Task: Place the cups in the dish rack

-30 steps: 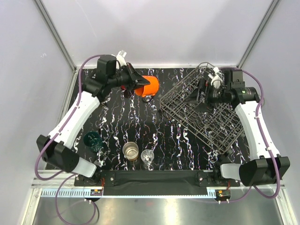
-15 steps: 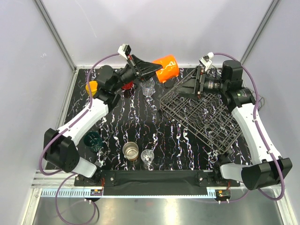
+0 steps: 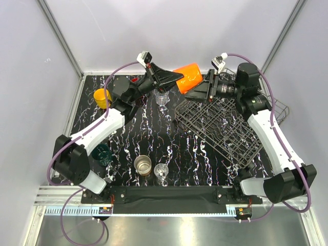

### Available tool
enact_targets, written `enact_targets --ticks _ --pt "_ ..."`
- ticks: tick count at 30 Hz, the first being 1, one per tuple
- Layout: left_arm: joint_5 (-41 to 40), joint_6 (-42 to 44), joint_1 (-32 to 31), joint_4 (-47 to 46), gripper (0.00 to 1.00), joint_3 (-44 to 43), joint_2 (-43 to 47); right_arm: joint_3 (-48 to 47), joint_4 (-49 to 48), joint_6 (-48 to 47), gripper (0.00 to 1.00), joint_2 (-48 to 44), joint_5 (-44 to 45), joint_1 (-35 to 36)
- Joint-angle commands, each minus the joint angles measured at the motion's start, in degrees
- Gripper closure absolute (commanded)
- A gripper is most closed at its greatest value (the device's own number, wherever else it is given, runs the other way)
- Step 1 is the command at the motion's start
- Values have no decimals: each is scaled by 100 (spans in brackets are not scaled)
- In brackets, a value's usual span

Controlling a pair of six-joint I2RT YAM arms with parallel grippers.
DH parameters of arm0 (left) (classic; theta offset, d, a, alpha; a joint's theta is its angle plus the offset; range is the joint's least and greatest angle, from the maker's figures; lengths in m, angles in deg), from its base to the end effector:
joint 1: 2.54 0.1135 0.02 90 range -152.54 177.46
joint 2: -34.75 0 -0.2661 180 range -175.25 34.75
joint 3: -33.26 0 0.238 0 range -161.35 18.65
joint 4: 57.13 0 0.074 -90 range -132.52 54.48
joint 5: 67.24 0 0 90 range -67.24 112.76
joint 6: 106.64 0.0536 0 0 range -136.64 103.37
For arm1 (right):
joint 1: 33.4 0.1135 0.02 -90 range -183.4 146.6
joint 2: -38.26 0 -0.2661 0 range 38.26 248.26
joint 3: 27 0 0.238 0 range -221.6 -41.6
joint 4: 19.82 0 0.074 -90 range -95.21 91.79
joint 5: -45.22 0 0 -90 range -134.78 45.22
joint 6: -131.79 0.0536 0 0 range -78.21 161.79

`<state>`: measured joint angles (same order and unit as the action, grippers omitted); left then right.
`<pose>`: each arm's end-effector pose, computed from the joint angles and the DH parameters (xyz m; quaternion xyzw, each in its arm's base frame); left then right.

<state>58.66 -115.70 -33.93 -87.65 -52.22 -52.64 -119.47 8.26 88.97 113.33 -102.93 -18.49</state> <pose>0.2814 -0.2085 0.4276 -0.0503 0.5509 -0.8087 0.2000 0.2580 0.1158 0.4228 -0.1110 0.7325 0.6082 0.2850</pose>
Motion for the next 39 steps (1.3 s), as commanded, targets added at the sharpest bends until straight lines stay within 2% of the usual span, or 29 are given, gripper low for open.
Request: enact_targets --ticks 1,5,7,8,9,11,12,13,15,16,17,18,19,20,21,22,24,25,27,28,33,34,37,39 --pt "-92 -122 -103 -831 100 -68 144 -106 -302 99 42 69 102 143" --pt "-110 -122 -165 -858 100 29 196 -124 -109 46 75 52 357 161" --pt "-136 -87 -174 -814 100 99 240 -176 119 -7 86 61 514 169" --pt "-127 -69 -182 -727 100 126 293 -194 181 -33 96 78 559 169" --pt "-136 -34 -191 -682 100 187 319 -203 286 -51 100 87 594 169" --pt "-110 10 -191 -638 99 266 424 -177 322 -60 100 78 682 187" --pt "-92 97 -191 -586 89 371 486 -150 392 -77 100 61 726 187" --pt "-83 142 -191 -394 54 442 556 -124 428 -103 100 43 804 178" --pt "-101 317 -174 -42 29 591 758 -132 698 -261 100 -1 901 187" --pt "-127 614 -156 464 22 731 1029 -124 796 -340 100 -62 1067 187" --pt "-127 825 -104 800 4 785 1162 -115 875 -489 100 -89 1156 187" --pt "-127 1332 -69 1212 2 820 1311 -124 1094 -577 100 -97 1270 187" --pt "-153 1624 -16 2130 1 812 1661 -124 1200 -648 100 -115 1541 187" --pt "-206 1923 98 2644 1 803 1847 -132 1358 -744 100 -106 1674 187" --pt "-285 2561 168 3180 1 716 2049 -159 1447 -789 100 -89 1806 187" --pt "-477 2890 247 4351 1 645 2373 -194 1552 -850 100 -10 2112 187" --pt "-680 3723 537 5404 1 479 2700 -307 1858 -1017 100 60 2499 187" --pt "-855 3963 651 6331 1 443 2823 -334 1948 -1096 100 148 2954 187" --pt "-944 4559 968 7101 1 407 3149 -370 2158 -1316 100 227 3466 187" --pt "-1005 4746 1056 7714 1 399 3254 -370 2220 -1447 100 323 4017 187" --pt "-1217 5782 1381 9256 1 101 3659 -598 2449 -1624 100 737 5724 178" --pt "-1173 5915 1408 9624 1 -31 3694 -633 2432 -1685 100 877 6327 178" --pt "-1208 6346 1417 10100 1 -50 3957 -607 2125 -1791 100 1132 7366 161" --pt "-1234 6513 1373 10329 1 11 4211 -520 1749 -1861 100 1430 7746 56"
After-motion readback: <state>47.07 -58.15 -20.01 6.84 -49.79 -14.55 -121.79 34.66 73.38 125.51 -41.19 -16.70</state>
